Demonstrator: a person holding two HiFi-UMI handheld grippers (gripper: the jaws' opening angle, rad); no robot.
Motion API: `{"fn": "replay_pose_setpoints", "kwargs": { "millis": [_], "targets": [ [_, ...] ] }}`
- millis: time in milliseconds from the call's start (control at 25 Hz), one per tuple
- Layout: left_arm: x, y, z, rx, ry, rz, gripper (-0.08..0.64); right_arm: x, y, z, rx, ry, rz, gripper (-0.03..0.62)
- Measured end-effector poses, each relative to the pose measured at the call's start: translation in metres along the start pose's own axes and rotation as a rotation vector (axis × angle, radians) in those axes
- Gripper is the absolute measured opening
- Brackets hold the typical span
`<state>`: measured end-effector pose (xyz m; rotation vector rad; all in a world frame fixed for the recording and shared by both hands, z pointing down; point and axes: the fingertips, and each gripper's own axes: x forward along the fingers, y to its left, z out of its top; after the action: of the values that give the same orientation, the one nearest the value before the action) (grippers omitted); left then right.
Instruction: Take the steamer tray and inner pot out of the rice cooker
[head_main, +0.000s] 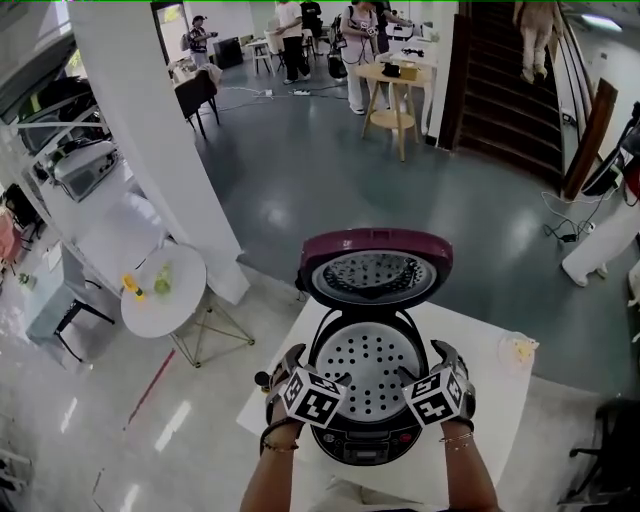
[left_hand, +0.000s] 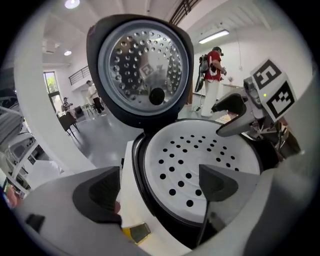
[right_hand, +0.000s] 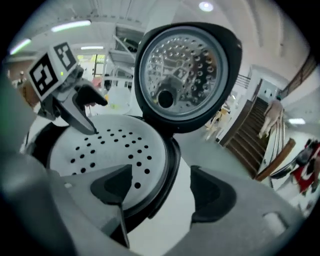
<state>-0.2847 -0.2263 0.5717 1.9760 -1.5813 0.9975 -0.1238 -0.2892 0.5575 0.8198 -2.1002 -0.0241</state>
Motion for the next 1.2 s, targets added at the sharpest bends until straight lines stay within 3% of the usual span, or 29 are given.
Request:
{"fn": "replay_pose_setpoints", "kwargs": {
  "millis": [160, 360, 520, 640, 880, 1200],
  "targets": [
    [0.015, 0.008, -0.009, 0.046, 0.106, 0.032, 0.478, 0.017, -0.004, -0.005, -0.114, 0.105, -0.057, 0.365],
    [0.028, 0.015, -0.020, 0.113, 0.147, 0.126, 0.254, 0.031, -0.002, -0.011, -0.173, 0.133, -0.078, 0.348],
    [0.031, 0.015, -0.022, 0.078, 0.146, 0.133, 0.219, 0.031, 0.002, -0.009, -0.173, 0.100, -0.081, 0.187],
    [0.029, 0.018, -0.019, 0.053, 0.147, 0.118, 0.206, 0.025, 0.001, 0.000, -0.174, 0.062, -0.099, 0.125],
    [0.015, 0.023, -0.005, 0.020, 0.087, 0.128, 0.140, 0.000, -0.006, 0.029, -0.103, -0.082, -0.125, 0.081],
    [-0.043, 0.030, 0.033, -0.030, -0.084, 0.165, 0.095, -0.056, -0.012, 0.058, -0.025, -0.270, -0.209, 0.064]
  ]
}}
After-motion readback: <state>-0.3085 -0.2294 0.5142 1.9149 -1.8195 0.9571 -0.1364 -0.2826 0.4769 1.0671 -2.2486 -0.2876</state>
